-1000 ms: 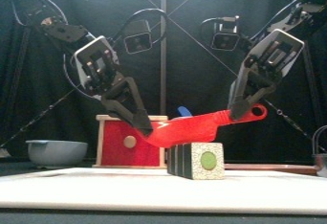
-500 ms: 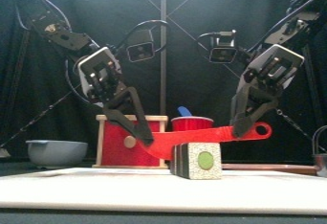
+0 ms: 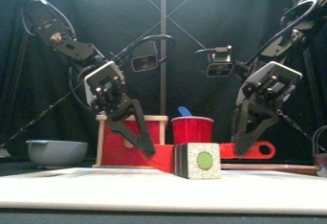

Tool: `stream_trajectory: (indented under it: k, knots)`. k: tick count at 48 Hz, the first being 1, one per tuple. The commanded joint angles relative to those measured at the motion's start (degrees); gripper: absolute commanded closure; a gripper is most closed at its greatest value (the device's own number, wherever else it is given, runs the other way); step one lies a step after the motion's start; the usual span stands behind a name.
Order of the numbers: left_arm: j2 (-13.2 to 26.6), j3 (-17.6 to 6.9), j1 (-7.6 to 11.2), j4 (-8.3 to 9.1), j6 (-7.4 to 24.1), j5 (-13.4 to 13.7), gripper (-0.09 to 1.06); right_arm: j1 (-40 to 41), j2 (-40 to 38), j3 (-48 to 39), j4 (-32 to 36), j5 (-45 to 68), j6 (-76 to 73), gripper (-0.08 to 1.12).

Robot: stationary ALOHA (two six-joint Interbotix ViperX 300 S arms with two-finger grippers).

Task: Place sushi on board then cut the sushi with the knife then place the pieces on the plate
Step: Cut the sushi into 4 pieces

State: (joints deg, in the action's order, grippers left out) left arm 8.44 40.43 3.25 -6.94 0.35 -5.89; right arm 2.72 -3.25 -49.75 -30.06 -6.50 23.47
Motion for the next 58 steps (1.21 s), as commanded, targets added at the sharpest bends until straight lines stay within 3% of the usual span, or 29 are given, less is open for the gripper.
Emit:
stream_trajectory:
  k: [1, 10, 17, 32, 47, 58]
  knots:
    - [-0.5, -1.8, -0.53, 0.26, -0.2, -0.6, 0.57, 1.1, -0.4, 1.6, 0.4, 0.4, -0.1, 0.64]
    - [-0.9, -1.8, -1.32, 0.53, 0.0, -0.6, 0.57, 2.6, -1.1, 1.8, 1.5, 0.2, -0.1, 0.64]
    - [-1.2, -1.8, -1.67, 1.67, -0.1, -0.6, 0.57, 3.5, -2.5, 2.2, 1.9, 0.1, 0.0, 0.64]
    - [-2.5, -1.8, -1.32, 1.93, -0.1, -0.4, 0.57, 3.2, -3.3, 2.5, 1.4, -1.4, -0.2, 0.64]
    - [-7.6, -1.7, 0.79, 3.87, -0.1, -0.4, 0.57, 3.0, -8.6, 3.4, 1.4, -4.0, -0.2, 0.64]
    - [-8.1, -1.7, 4.04, 4.04, -0.3, -0.4, 0.57, 1.4, -12.0, 2.7, 1.3, -4.6, -0.3, 0.64]
